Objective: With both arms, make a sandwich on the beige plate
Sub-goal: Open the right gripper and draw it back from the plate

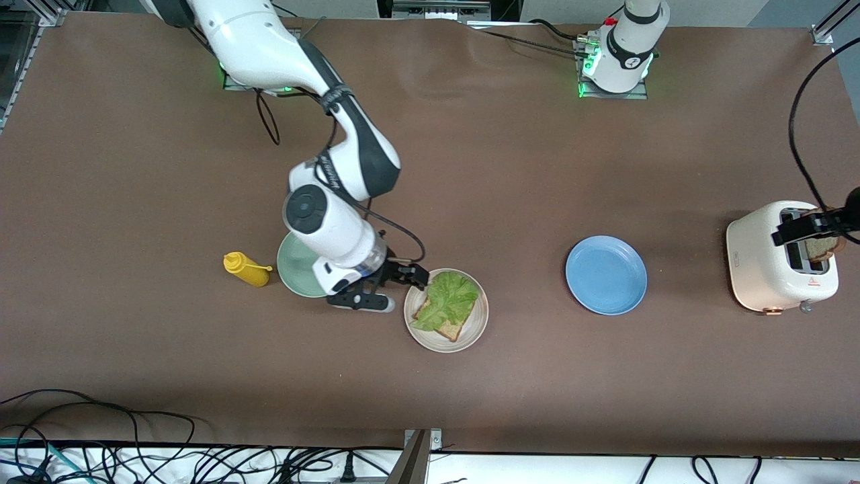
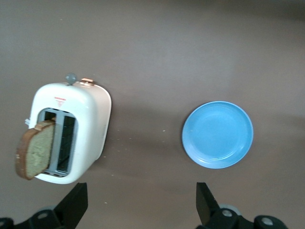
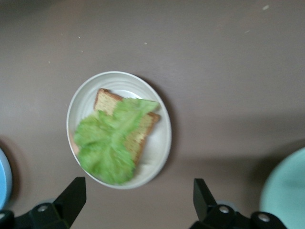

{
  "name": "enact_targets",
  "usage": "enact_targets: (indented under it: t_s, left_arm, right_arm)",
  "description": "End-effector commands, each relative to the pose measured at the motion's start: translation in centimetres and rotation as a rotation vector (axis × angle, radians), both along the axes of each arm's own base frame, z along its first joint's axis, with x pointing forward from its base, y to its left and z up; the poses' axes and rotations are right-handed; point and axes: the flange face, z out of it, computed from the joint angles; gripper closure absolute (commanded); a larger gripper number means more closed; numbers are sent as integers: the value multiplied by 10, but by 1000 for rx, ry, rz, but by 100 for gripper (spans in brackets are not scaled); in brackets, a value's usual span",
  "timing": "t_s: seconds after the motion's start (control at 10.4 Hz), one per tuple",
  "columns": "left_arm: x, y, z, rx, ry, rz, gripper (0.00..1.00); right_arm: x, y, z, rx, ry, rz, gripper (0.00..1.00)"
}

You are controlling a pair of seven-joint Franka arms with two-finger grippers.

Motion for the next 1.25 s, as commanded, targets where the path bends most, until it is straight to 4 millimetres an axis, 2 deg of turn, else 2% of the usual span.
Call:
enact_targets:
  t_s: [0.0,0.19,0.48,0.58,0.77,0.87,1.16]
  left_arm:
    - [-9,42,-8,18,24,-60,0]
    - [-14,81,-21,3,38,-66,0]
    - [-9,103,-41,58,59,-85,0]
    - [-9,108,-46,94,81,-90,0]
    - [-9,115,-55,74,89,-95,0]
    - [-10,121,-55,67,89,-117,0]
    - [-12,125,-55,61,90,-123,0]
  right_arm:
    - [-17,-61,33,-14,21,190,0]
    - [-19,-116,57,0,15,351,0]
    - [-25,-205,90,43,24,603,0]
    - [-29,-232,94,67,34,696,0]
    - [-31,-291,93,103,-52,918,0]
    - [-33,-318,87,129,-76,1010,0]
    - [-33,-376,64,181,-157,1194,0]
